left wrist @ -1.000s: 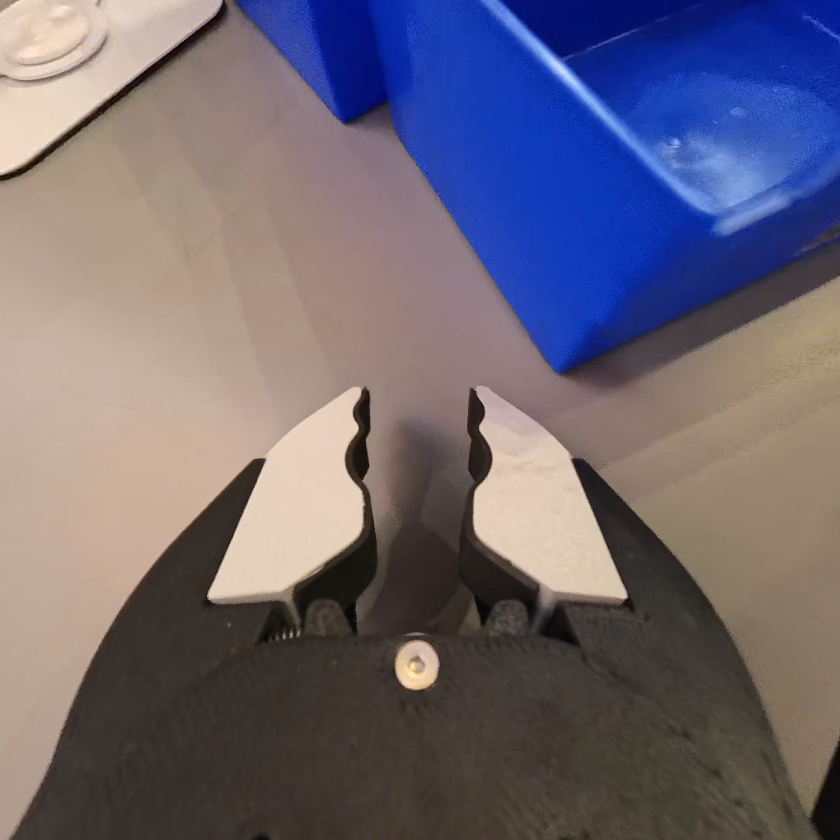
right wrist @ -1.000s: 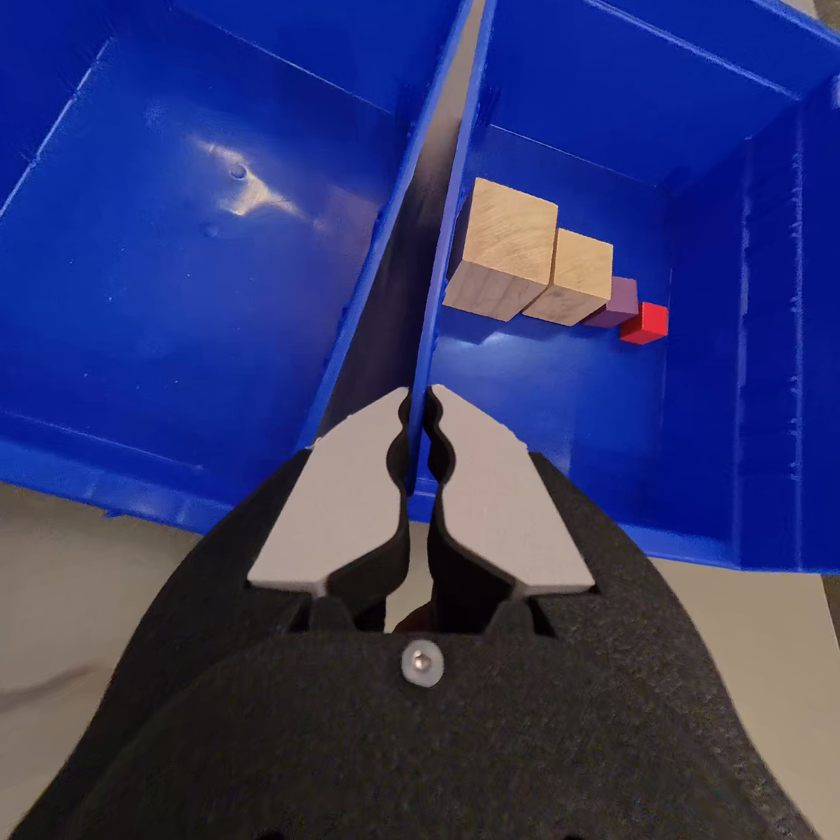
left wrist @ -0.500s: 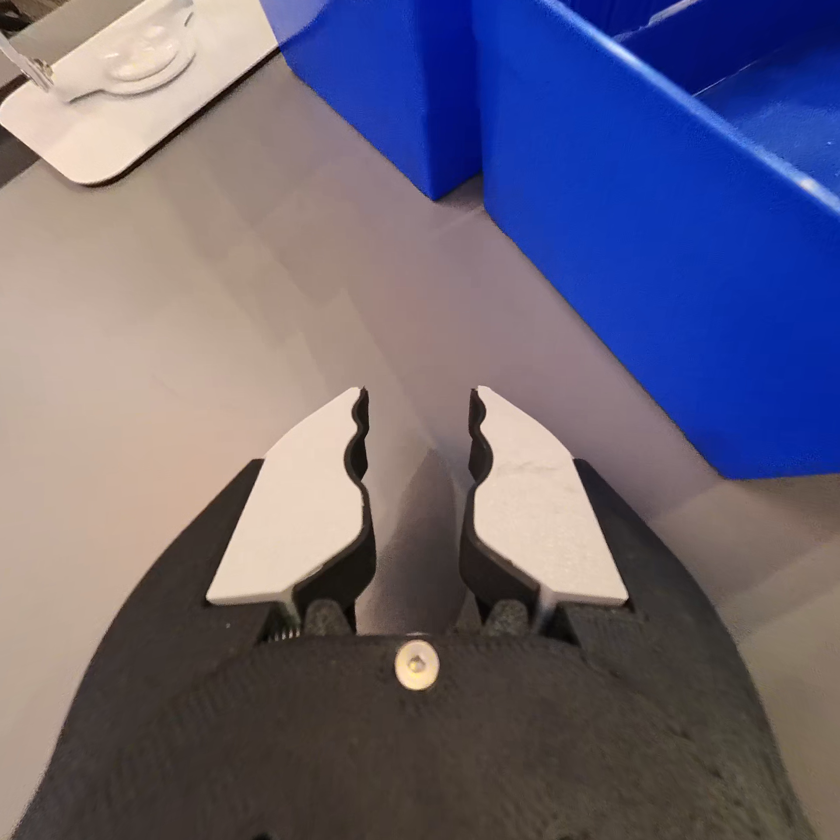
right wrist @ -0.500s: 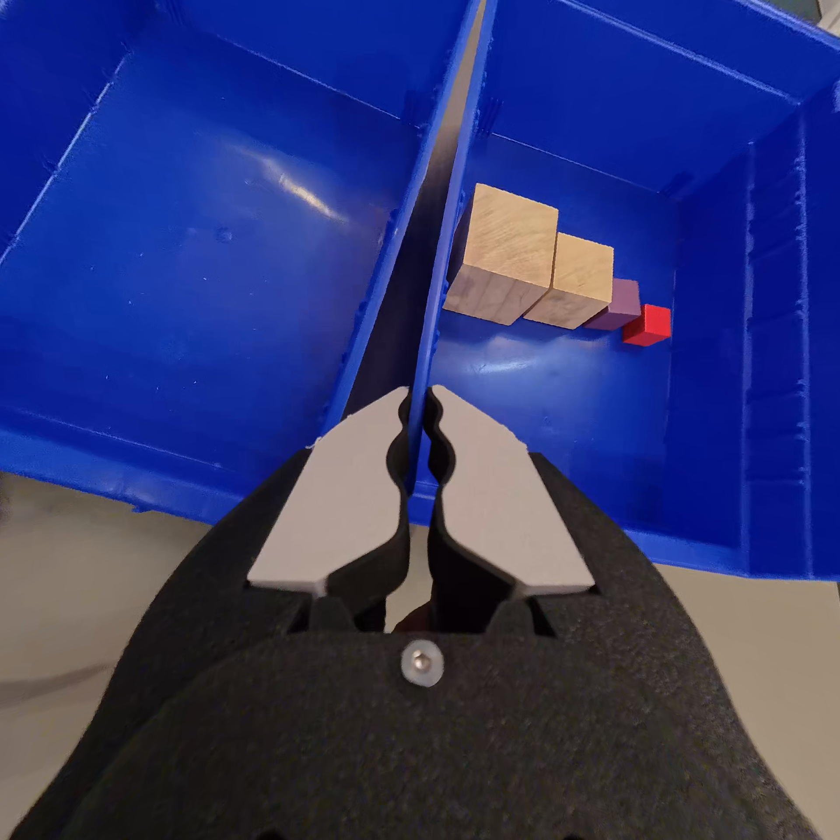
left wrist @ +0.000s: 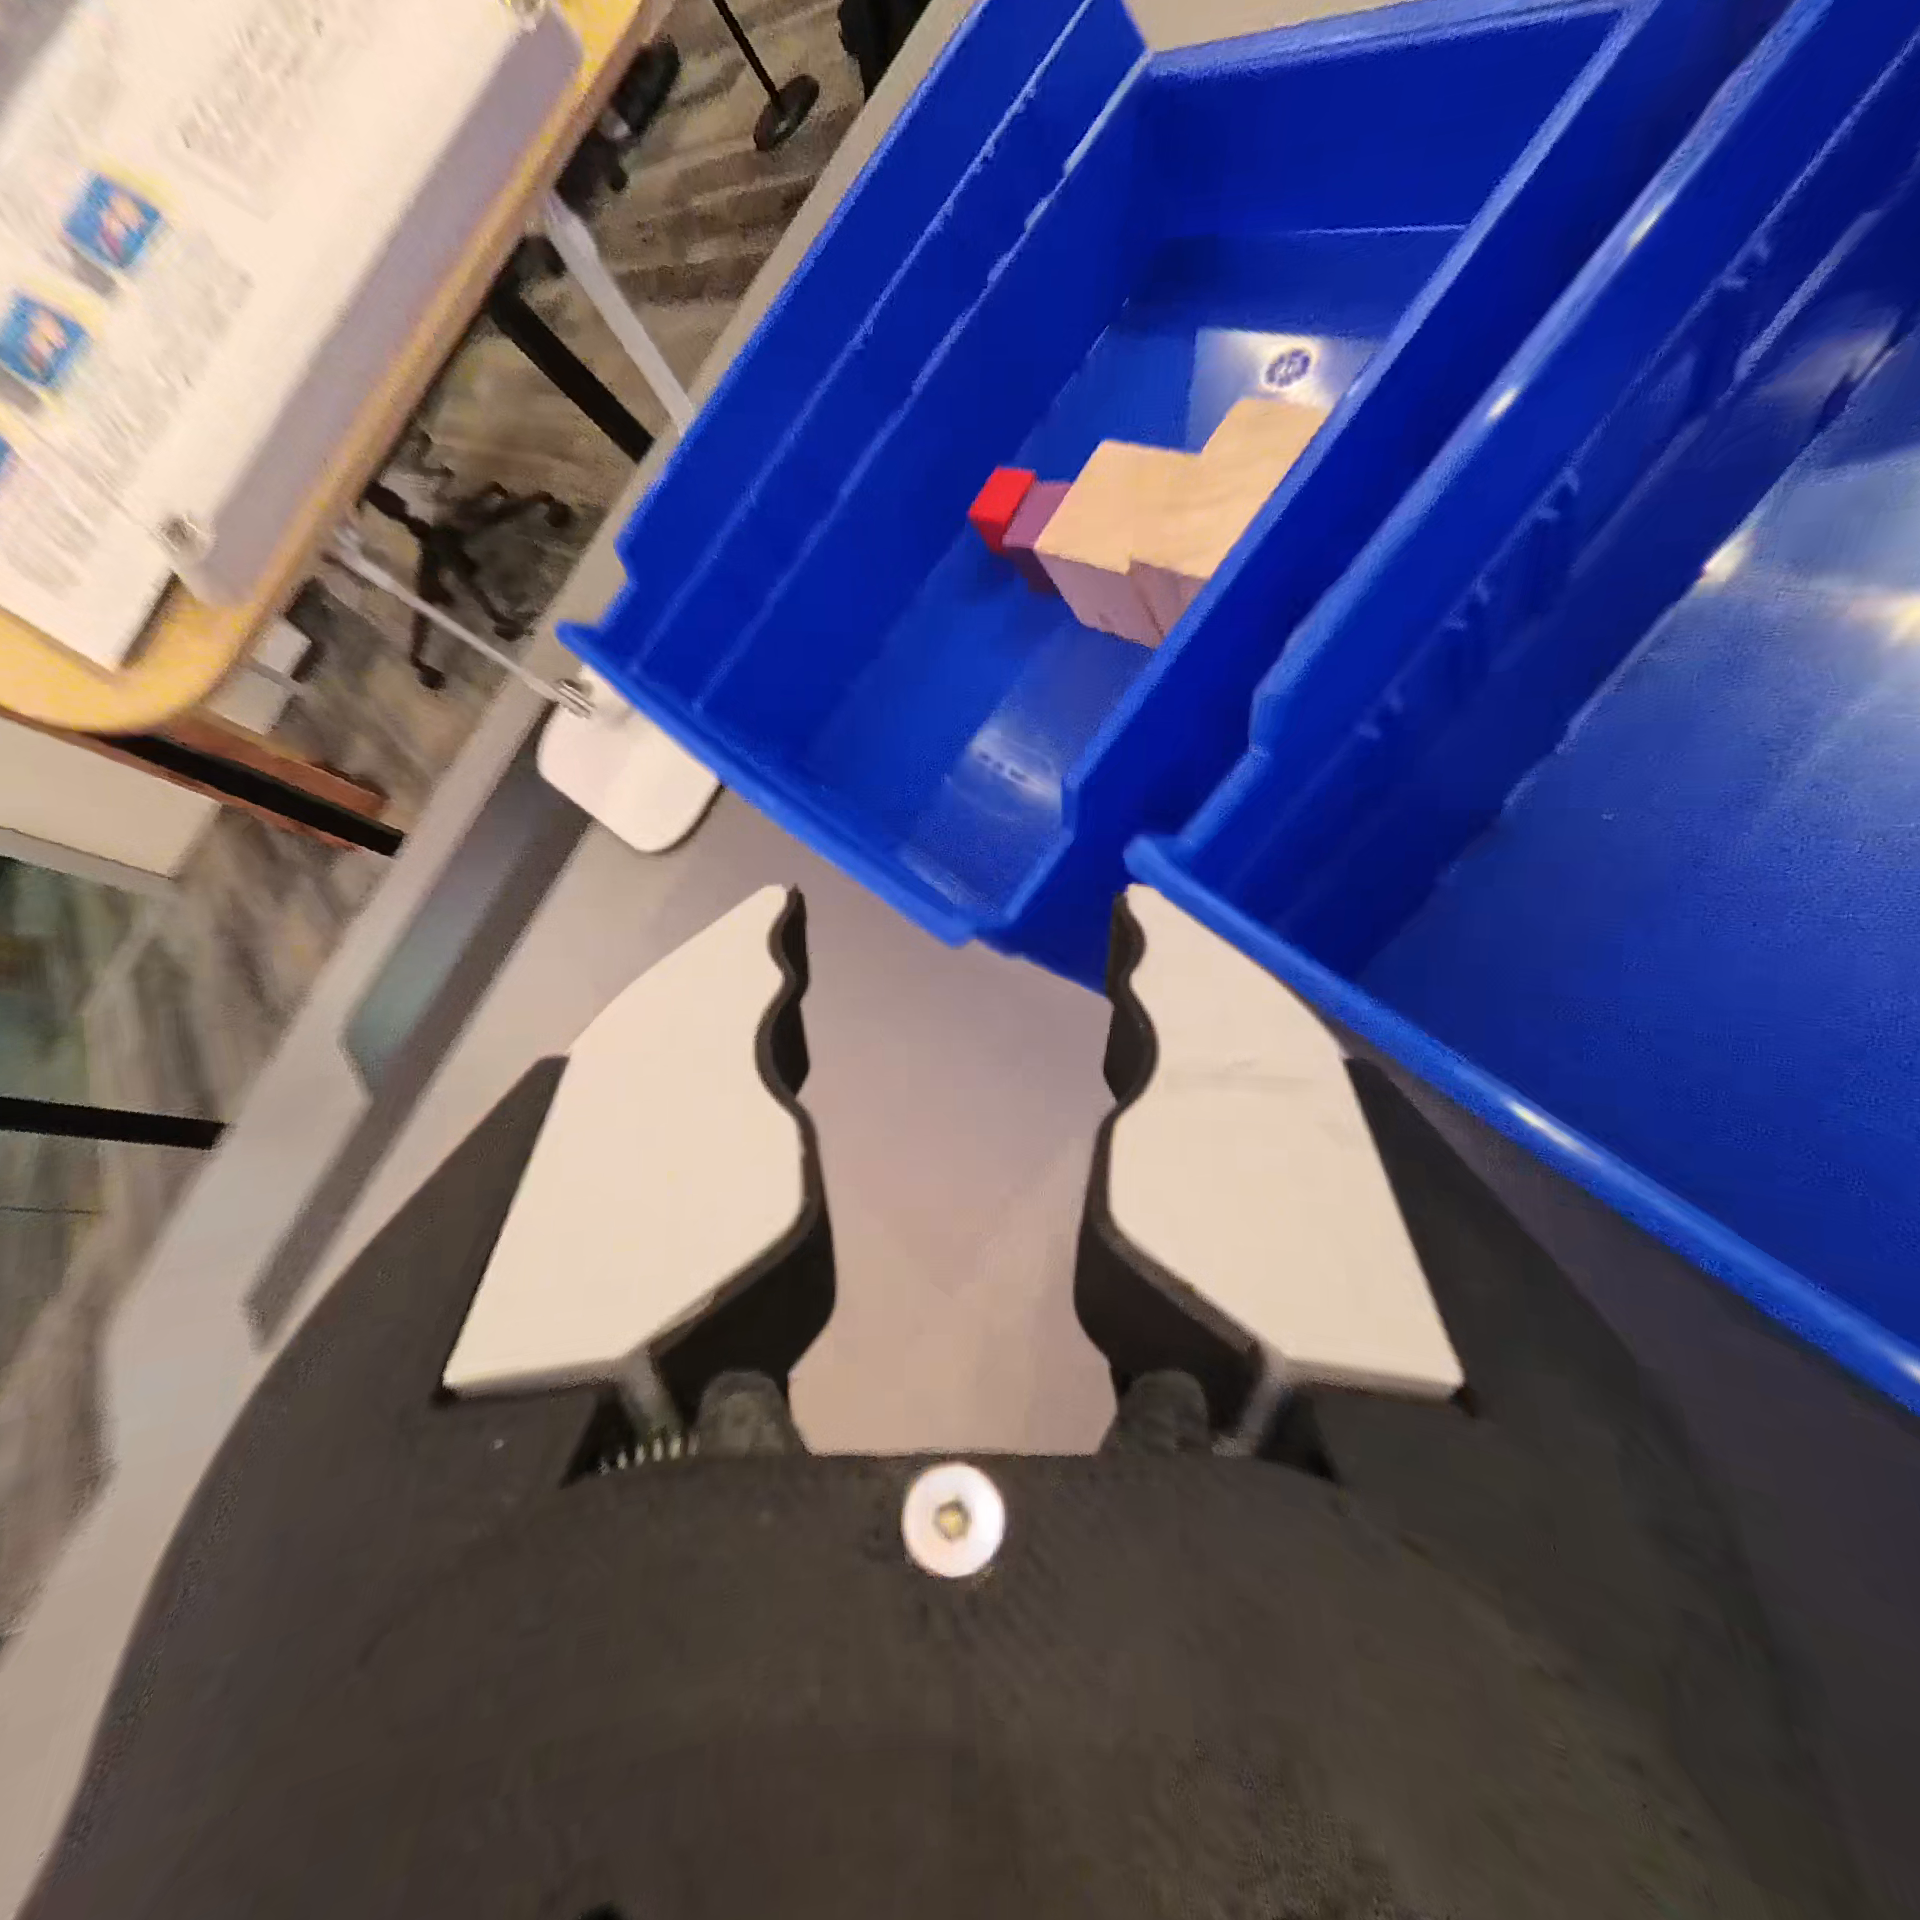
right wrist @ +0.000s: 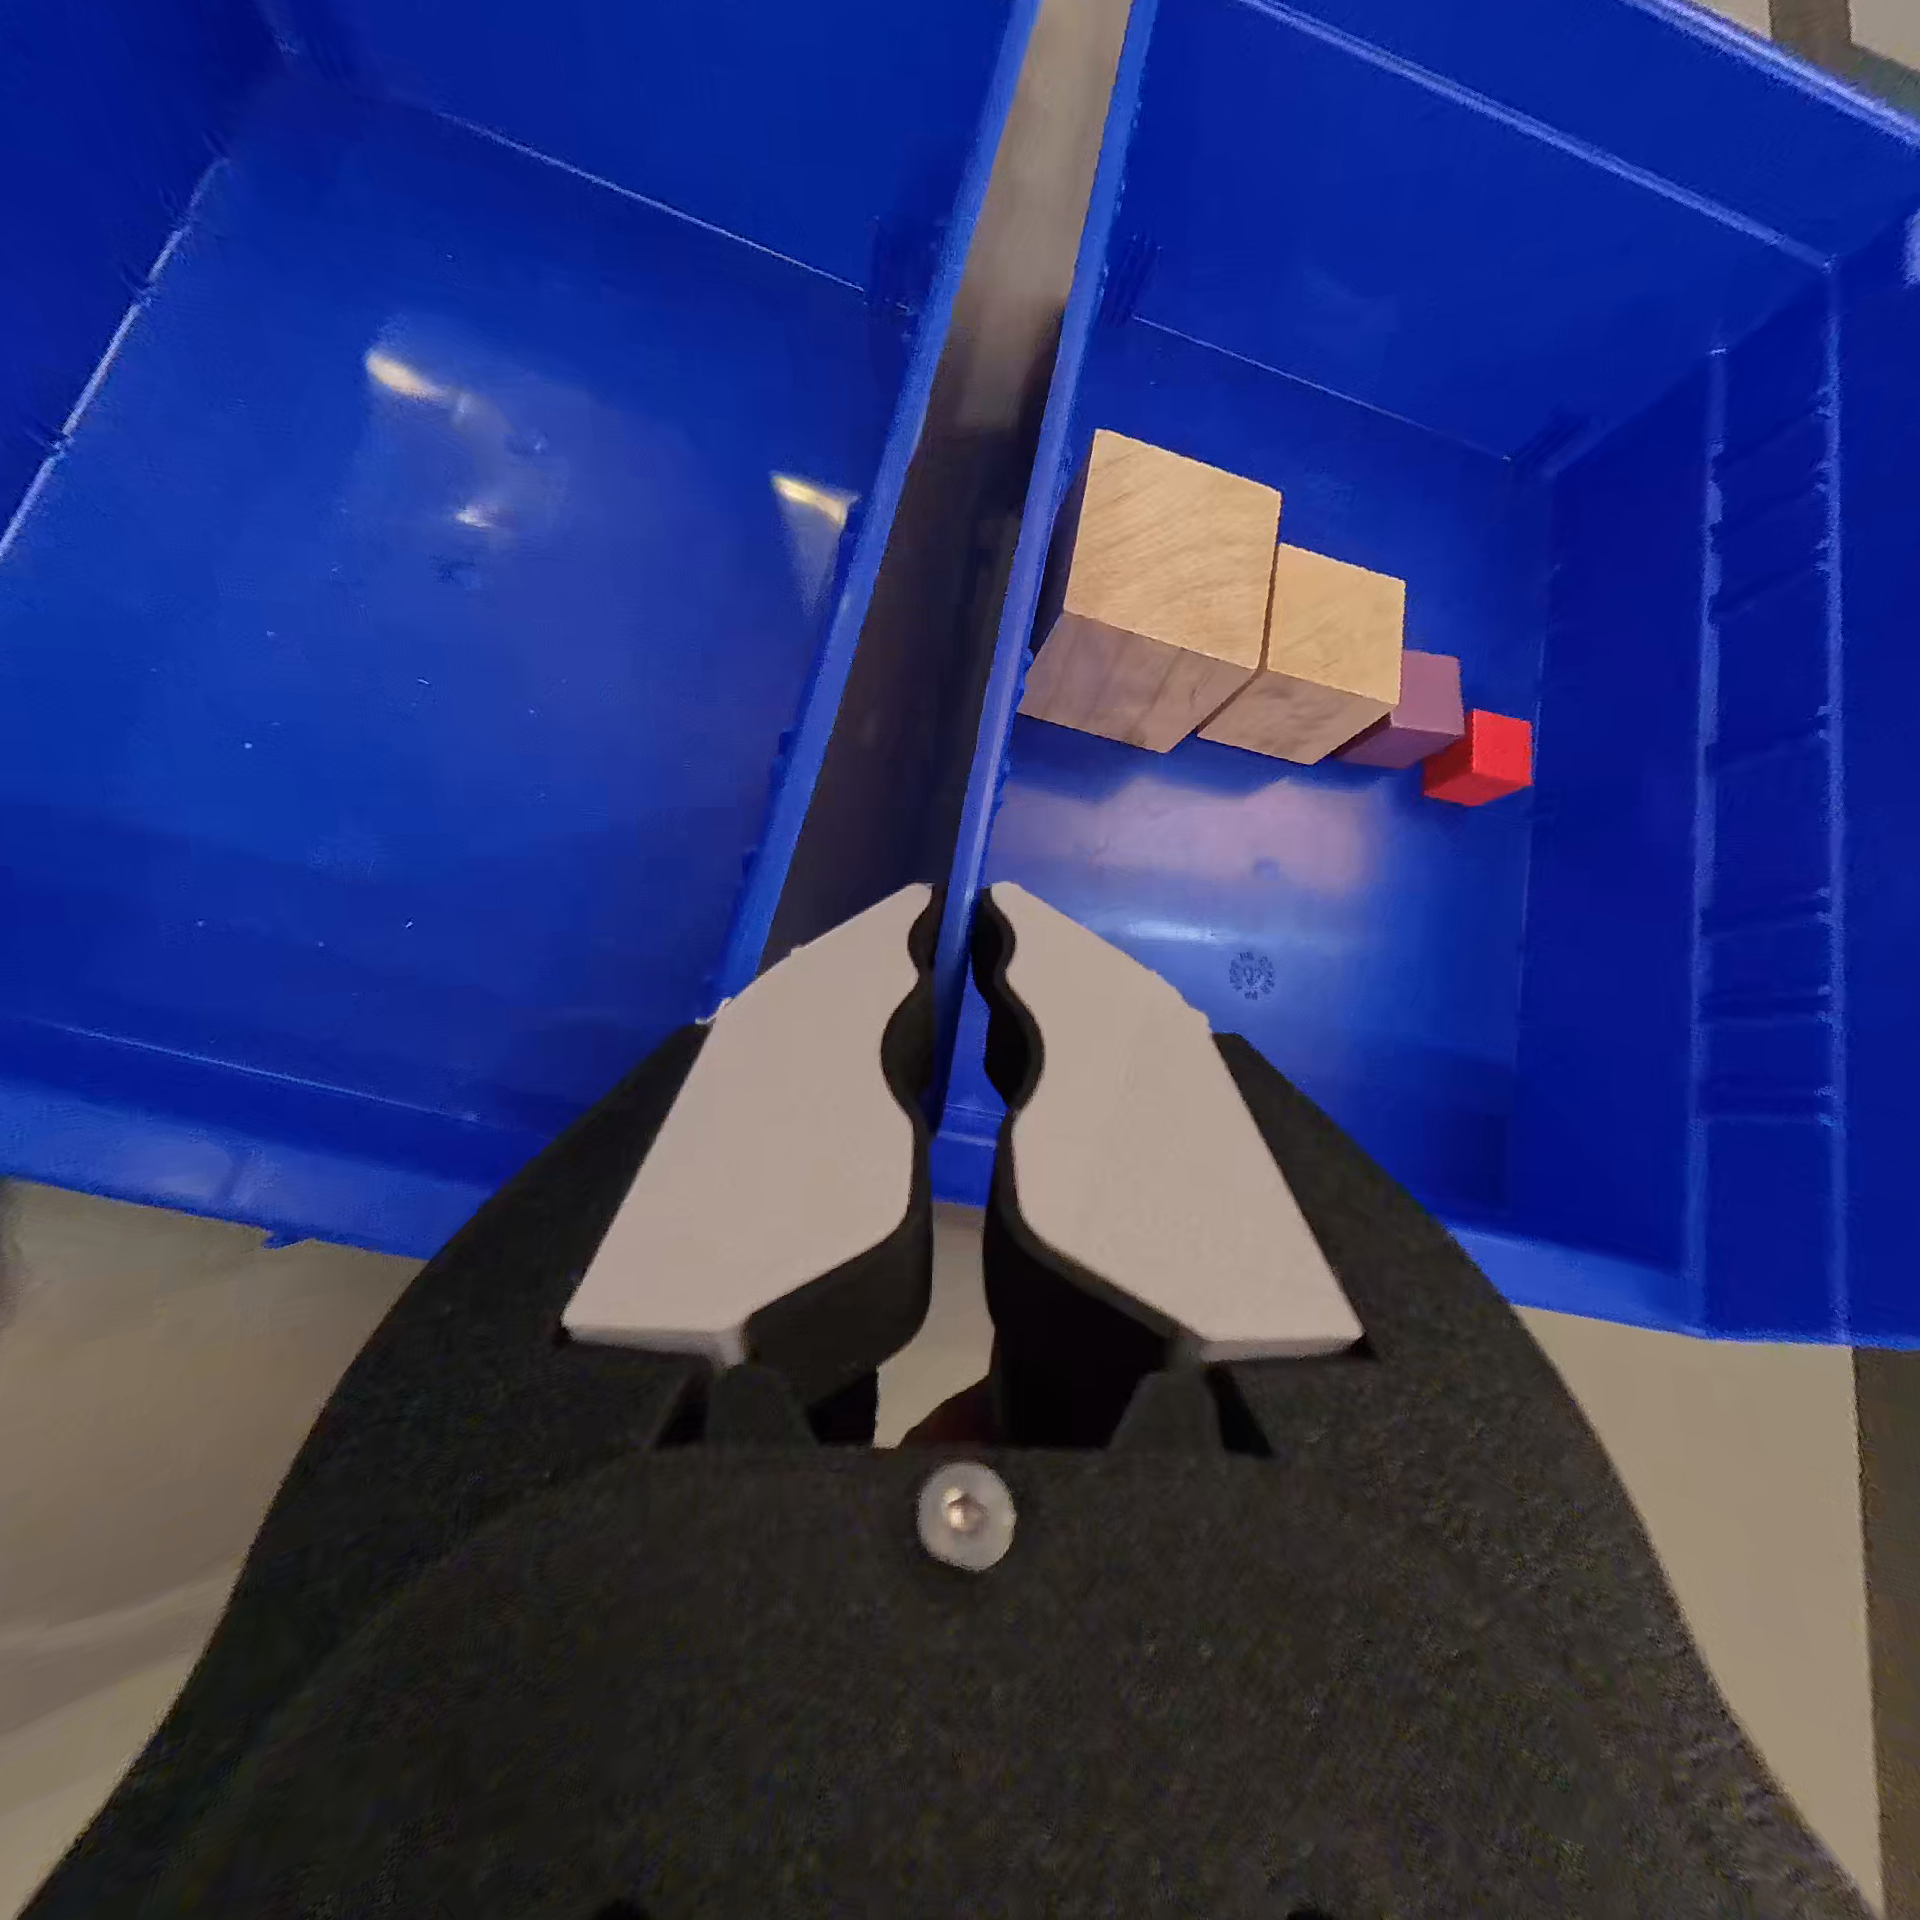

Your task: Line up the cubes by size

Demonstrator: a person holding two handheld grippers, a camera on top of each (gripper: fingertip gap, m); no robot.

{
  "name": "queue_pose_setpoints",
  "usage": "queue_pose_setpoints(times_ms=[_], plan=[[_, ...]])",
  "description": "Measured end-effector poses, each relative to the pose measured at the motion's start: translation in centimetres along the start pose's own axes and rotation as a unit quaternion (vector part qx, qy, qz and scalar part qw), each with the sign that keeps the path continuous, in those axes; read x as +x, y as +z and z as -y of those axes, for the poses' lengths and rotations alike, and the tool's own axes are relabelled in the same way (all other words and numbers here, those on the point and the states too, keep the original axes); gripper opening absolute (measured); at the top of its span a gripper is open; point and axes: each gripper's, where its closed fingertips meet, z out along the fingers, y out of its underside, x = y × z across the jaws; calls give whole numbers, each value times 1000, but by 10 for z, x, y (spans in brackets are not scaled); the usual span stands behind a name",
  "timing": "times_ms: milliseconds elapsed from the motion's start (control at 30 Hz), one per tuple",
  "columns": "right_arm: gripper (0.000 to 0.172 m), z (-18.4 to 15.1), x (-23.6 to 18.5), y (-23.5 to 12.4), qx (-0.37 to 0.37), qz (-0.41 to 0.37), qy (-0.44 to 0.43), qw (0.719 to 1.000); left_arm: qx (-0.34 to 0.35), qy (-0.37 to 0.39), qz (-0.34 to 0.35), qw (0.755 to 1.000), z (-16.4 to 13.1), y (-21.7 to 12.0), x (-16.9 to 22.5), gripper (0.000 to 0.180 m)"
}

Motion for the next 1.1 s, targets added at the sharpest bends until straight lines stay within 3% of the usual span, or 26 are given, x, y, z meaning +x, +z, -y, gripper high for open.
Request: queue_pose_setpoints(times_ms=[67,233,333,500,600,700,833,1100], plan=[[7,2,6,4,-14,-10,-6,1000,-12,47,24,999,3,3,-8,55],[40,-6,23,-8,-43,-67,21,997,-9,84,23,996,7,6,-7,51],[43,-13,25,-27,-62,-120,46,990,-6,101,11,995,5,9,-5,51],[41,-23,26,-67,-47,-217,127,967,-4,123,-13,992,4,19,0,55],[42,-17,7,-82,-27,-225,165,960,-10,154,-17,988,3,24,4,53],[46,6,-23,-74,0,-183,186,965,-9,173,-30,984,3,29,10,48],[46,-4,-34,-58,-97,-192,150,965,-16,196,-52,979,1,34,17,43],[17,-29,-41,-32,-185,-140,111,966,-59,244,-72,965,-9,41,22,42]])
